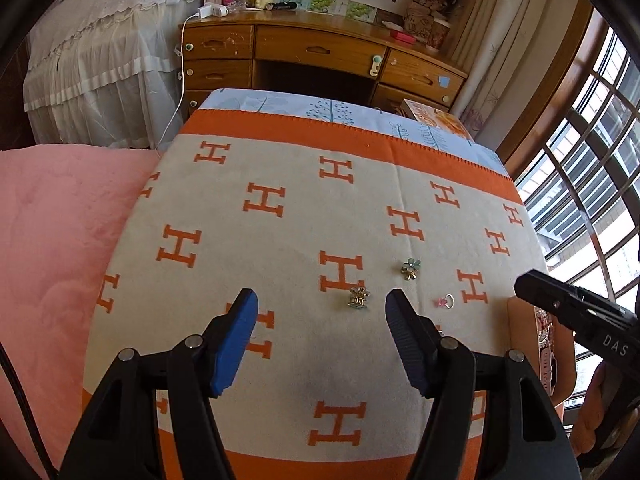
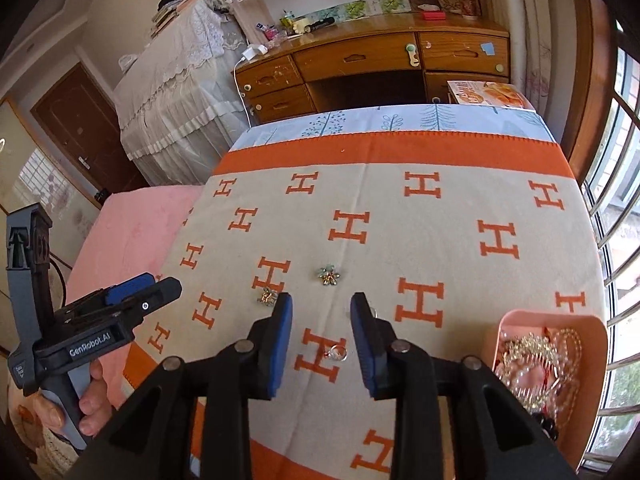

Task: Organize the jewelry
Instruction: 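Withdraw both open tools from the box toward the remaining brooches, then grasp the gold jeweled brooch with the left tool while the right tool grasps the green flower brooch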

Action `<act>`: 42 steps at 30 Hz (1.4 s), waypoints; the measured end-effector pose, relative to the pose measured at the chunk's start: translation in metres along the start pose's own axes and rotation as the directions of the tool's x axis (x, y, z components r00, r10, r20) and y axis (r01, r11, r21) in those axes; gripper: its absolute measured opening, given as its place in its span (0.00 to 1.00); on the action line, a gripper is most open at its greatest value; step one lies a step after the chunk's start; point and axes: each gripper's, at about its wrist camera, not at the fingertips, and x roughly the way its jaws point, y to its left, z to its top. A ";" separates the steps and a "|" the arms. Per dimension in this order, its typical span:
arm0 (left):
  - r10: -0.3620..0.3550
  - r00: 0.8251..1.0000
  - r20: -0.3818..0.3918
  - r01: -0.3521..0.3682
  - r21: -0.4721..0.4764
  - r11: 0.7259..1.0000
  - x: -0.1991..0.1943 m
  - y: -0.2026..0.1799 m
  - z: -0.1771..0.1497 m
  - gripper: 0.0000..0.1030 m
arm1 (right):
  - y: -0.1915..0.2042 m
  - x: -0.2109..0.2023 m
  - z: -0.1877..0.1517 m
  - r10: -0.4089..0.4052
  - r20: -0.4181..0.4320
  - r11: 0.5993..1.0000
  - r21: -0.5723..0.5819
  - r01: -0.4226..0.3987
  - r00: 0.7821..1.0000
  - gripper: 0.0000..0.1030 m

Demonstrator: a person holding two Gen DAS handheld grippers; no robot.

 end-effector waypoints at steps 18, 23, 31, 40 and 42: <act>0.052 0.987 -0.150 -0.034 0.120 0.992 0.109 -0.035 -0.010 0.63 | 0.009 0.132 0.025 -0.100 -0.249 0.986 -0.157 0.062 0.963 0.34; 0.077 0.988 -0.133 -0.056 0.149 0.987 0.115 -0.040 -0.010 0.60 | 0.015 0.140 0.025 -0.138 -0.234 0.973 -0.214 0.088 0.962 0.34; 0.090 0.988 -0.122 -0.069 0.173 0.983 0.112 -0.046 -0.009 0.18 | 0.015 0.132 0.018 -0.164 -0.221 0.966 -0.235 0.110 0.961 0.19; -0.014 0.993 -0.117 0.036 0.186 0.982 0.079 -0.063 -0.015 0.18 | -0.019 0.058 0.007 -0.012 -0.120 0.998 -0.061 0.005 0.993 0.19; -0.042 0.994 -0.096 0.062 0.211 0.975 0.063 -0.076 -0.015 0.18 | -0.031 0.029 -0.004 0.022 -0.077 0.999 -0.030 -0.024 0.997 0.19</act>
